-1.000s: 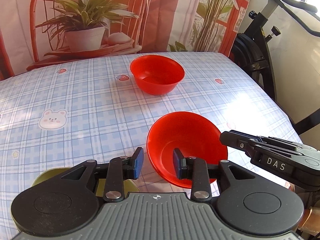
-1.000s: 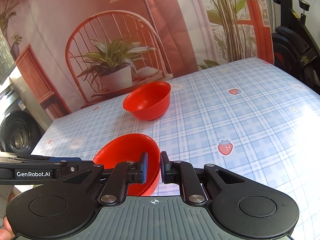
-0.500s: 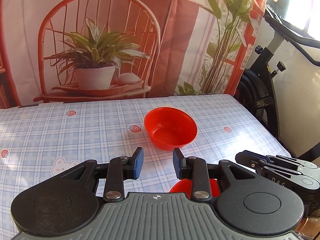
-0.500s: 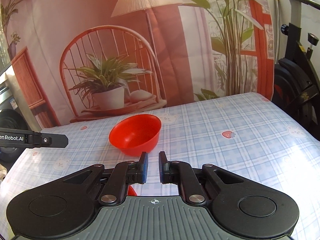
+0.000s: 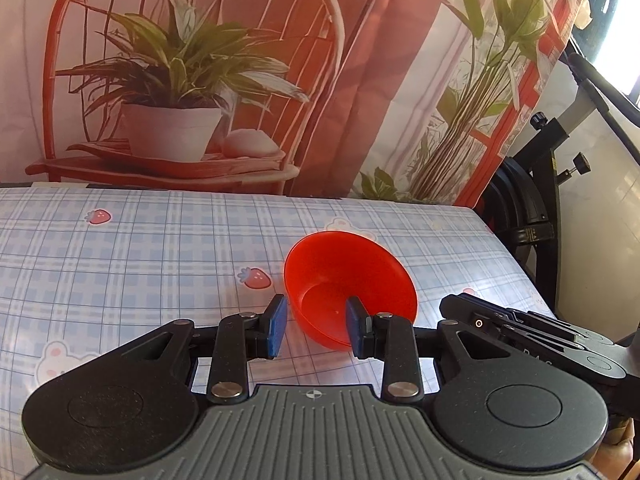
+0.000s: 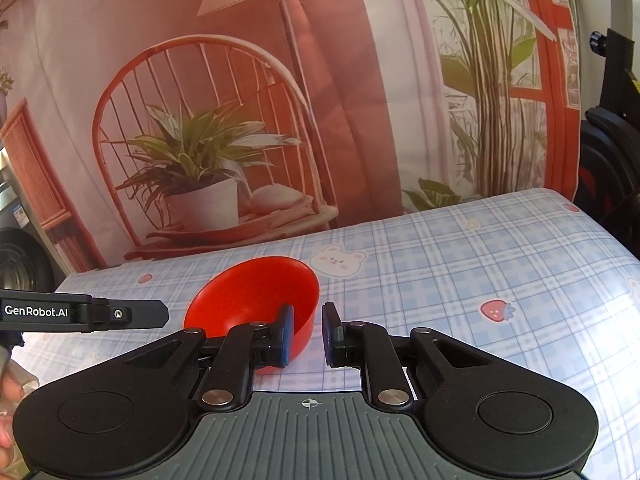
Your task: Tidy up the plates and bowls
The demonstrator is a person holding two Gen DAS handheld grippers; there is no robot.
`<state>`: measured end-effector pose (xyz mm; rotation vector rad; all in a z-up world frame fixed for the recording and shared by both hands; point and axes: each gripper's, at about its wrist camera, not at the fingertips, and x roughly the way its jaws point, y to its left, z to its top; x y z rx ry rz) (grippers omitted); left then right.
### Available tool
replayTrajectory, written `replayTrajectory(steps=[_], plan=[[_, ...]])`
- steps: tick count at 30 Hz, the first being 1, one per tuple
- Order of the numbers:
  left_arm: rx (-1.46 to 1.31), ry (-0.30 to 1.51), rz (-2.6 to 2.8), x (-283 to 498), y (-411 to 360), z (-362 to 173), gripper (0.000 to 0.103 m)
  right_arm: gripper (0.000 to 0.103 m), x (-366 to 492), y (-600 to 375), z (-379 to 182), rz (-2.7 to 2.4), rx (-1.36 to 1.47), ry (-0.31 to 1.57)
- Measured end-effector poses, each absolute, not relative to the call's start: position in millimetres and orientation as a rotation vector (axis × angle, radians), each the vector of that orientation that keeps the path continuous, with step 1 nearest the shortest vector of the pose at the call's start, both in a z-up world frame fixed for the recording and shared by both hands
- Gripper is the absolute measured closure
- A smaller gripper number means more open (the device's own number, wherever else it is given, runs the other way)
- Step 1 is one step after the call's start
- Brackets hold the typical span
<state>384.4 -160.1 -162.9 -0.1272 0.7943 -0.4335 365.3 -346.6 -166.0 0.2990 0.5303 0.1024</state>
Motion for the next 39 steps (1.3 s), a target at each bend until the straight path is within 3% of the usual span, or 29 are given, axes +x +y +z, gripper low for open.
replayTrajectory(steps=[13,22,39], plan=[[-0.197,0.873,-0.433,420,-162,-196,0.07,0.083,401,-342,-185,0.119,0.307,0.601],[-0.196,0.886,-0.471,420,-163,-199,0.083,0.09,399,-339,-181,0.13,0.31,0.596],[-0.109,0.797,-0.453,340,-146,-137,0.083,0.09,319,-320,-132,0.15,0.354,0.507]])
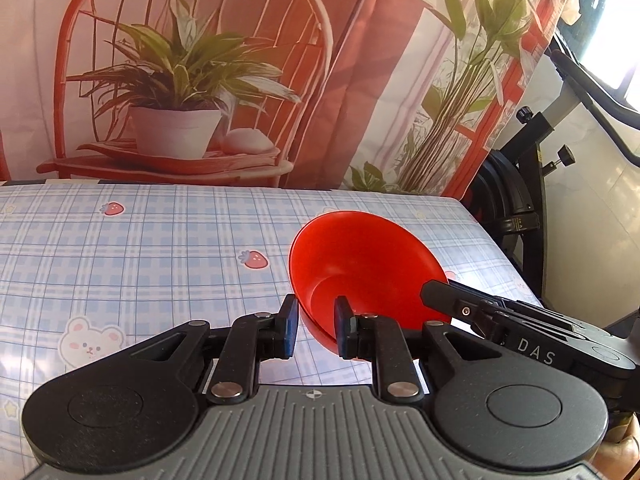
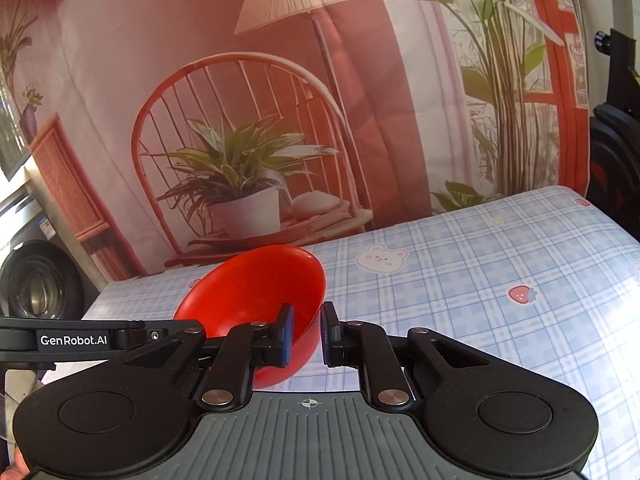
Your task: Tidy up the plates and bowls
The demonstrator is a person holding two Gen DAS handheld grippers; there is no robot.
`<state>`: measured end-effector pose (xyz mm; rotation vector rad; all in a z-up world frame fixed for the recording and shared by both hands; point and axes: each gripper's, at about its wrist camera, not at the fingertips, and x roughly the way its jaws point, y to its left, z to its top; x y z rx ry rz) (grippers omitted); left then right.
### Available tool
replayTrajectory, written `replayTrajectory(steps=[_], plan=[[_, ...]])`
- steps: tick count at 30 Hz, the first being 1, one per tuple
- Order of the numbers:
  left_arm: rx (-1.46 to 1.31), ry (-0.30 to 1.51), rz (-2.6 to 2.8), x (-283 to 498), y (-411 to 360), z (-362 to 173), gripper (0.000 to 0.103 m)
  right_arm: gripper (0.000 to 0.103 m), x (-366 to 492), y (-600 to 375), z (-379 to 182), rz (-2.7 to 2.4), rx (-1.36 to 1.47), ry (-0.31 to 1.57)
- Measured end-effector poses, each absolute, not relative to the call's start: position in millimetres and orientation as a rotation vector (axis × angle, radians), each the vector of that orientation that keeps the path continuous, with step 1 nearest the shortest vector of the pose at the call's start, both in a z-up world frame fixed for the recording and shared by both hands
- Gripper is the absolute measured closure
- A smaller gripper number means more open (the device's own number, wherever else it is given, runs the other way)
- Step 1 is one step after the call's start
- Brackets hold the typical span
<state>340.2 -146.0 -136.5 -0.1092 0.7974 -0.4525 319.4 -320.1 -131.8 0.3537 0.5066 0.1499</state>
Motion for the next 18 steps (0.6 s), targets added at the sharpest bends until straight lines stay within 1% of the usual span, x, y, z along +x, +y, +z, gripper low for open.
replayTrajectory(steps=[7,18], plan=[[-0.096,0.769,-0.446,303,-141,-124,0.083,0.09,277,-311,-123,0.147,0.348,0.479],[-0.082,0.787,-0.467,257,-133,-132,0.083,0.089,227,-303,-133,0.134,0.365,0.49]])
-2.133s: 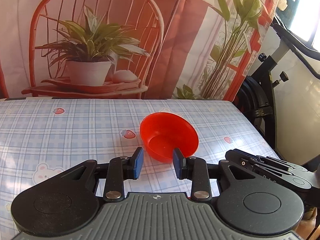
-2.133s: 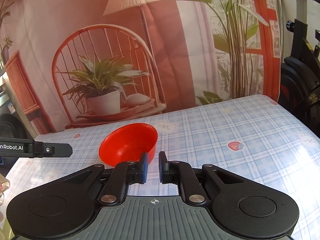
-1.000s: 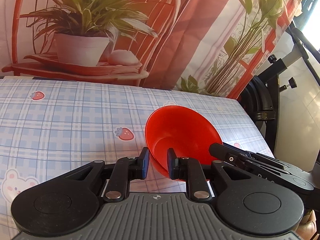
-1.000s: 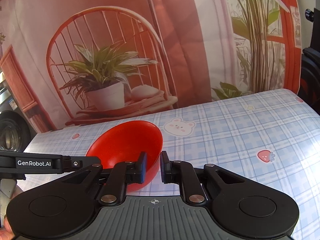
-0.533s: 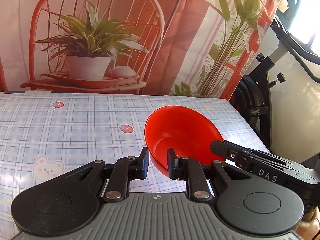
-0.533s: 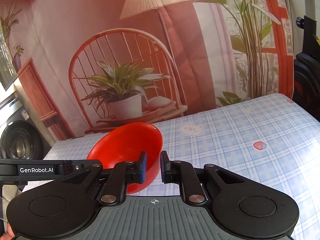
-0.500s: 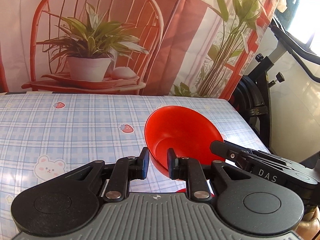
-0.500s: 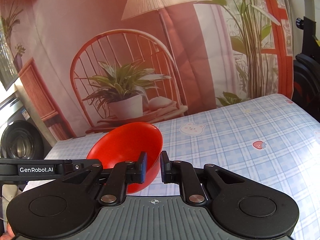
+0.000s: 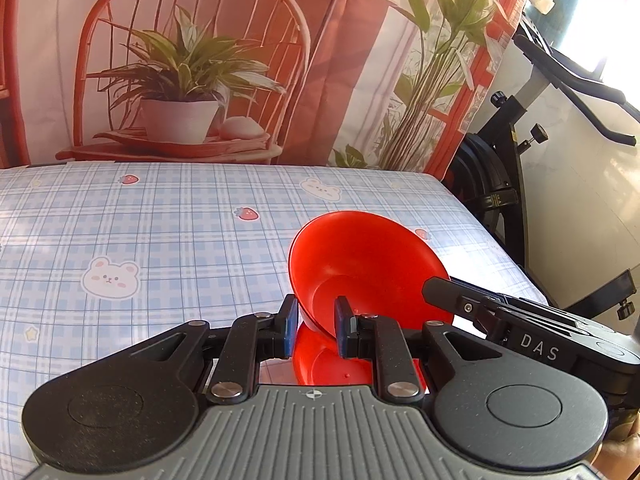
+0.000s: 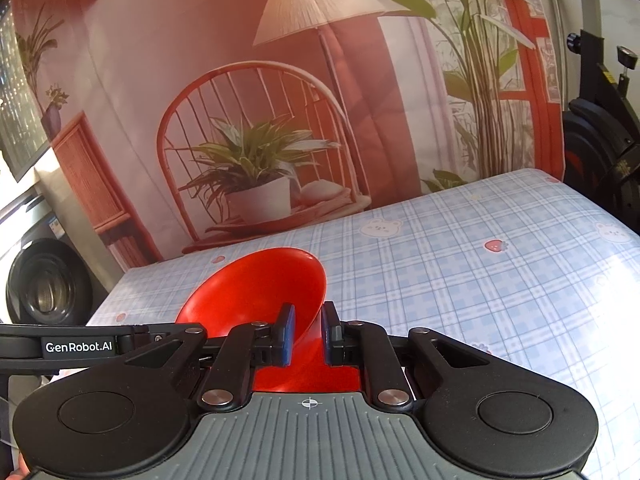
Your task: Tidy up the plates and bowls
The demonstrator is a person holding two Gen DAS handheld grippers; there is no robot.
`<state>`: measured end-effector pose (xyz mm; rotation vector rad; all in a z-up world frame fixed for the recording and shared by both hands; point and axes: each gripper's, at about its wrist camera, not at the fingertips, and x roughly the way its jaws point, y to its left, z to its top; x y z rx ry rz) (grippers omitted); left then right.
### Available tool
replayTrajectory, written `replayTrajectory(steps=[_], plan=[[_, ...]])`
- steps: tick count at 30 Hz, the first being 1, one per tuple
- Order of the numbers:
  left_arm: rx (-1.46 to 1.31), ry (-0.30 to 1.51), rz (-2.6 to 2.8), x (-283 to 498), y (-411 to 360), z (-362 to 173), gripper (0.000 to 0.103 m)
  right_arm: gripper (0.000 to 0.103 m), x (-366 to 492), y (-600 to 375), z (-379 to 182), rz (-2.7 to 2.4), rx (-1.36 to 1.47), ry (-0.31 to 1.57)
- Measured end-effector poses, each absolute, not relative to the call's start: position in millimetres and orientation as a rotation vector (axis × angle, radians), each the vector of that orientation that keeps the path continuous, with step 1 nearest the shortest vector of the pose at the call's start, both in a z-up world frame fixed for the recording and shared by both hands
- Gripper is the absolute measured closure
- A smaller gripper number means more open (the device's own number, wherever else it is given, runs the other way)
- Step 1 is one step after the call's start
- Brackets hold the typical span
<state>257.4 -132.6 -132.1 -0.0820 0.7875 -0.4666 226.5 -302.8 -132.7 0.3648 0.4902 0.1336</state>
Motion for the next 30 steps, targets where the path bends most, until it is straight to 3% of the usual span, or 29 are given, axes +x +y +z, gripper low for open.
replayTrajectory(steps=[30], plan=[[-0.029,0.916,-0.52,253,-146,-169,0.08,0.089,212,-314,-176,0.104,0.416,0.563]])
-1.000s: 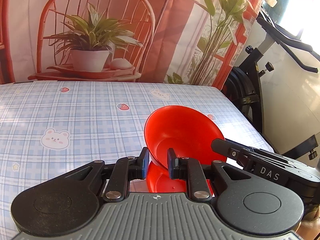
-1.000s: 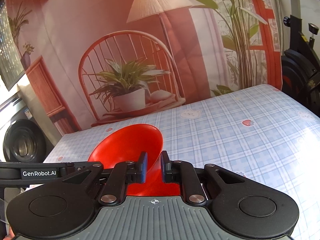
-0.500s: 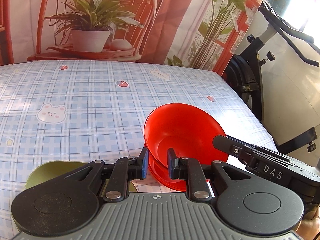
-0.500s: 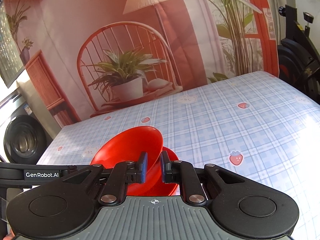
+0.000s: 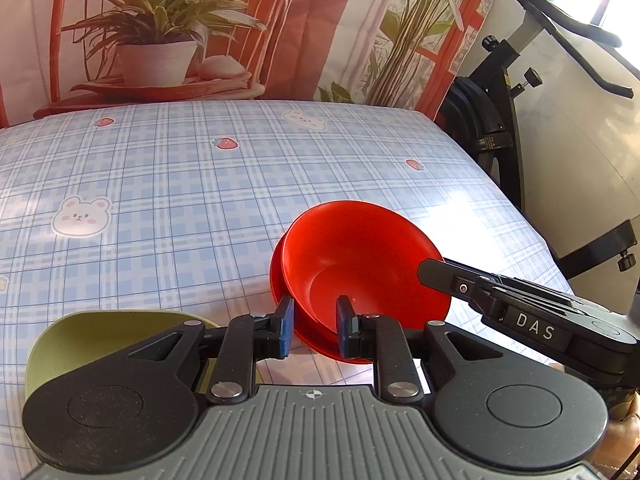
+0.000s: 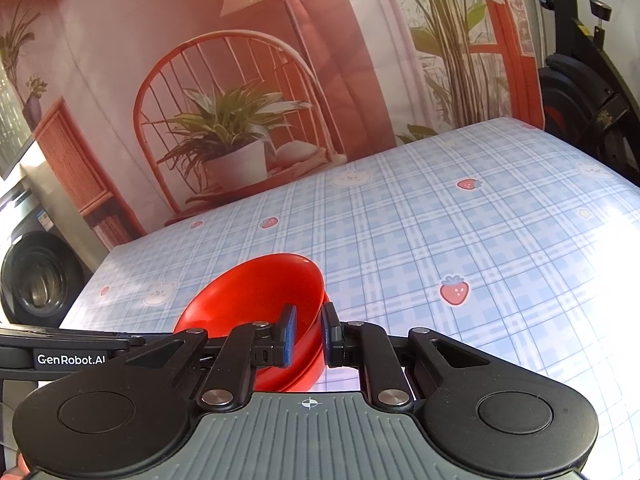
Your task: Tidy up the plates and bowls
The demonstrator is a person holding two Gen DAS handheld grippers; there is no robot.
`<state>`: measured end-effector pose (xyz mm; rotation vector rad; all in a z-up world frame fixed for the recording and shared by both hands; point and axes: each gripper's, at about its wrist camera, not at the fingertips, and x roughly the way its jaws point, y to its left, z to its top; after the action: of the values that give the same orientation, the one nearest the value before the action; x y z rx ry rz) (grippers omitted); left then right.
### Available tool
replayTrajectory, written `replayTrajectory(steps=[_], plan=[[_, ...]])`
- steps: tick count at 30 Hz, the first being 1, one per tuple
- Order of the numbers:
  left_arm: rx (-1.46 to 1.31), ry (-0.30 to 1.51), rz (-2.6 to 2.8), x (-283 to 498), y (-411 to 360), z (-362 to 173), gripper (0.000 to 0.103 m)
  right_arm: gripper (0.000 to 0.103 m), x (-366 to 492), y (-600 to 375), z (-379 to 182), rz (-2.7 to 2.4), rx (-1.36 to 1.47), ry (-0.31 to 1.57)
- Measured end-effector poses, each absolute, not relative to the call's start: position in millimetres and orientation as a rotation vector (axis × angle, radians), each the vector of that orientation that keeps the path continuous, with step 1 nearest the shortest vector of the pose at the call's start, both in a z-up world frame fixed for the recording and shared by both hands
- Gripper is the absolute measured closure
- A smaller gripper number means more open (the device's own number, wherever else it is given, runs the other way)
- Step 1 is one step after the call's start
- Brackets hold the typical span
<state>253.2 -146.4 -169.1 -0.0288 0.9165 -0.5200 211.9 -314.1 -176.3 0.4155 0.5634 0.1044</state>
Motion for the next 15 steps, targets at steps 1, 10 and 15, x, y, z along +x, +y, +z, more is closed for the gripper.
replayTrajectory(steps=[1,10,15], plan=[[-0.034,0.917,-0.525,254,-146,-169,0.077,0.089,213,-314,-177,0.104,0.417,0.566],[-0.059,0.926,-0.509,258,-141,-170,0.066,0.083,217,-317,-184,0.083,0.424,0.574],[-0.063,0.943,-0.494,264,-141,-174,0.066,0.083,221,-319,-194,0.08,0.448,0.596]])
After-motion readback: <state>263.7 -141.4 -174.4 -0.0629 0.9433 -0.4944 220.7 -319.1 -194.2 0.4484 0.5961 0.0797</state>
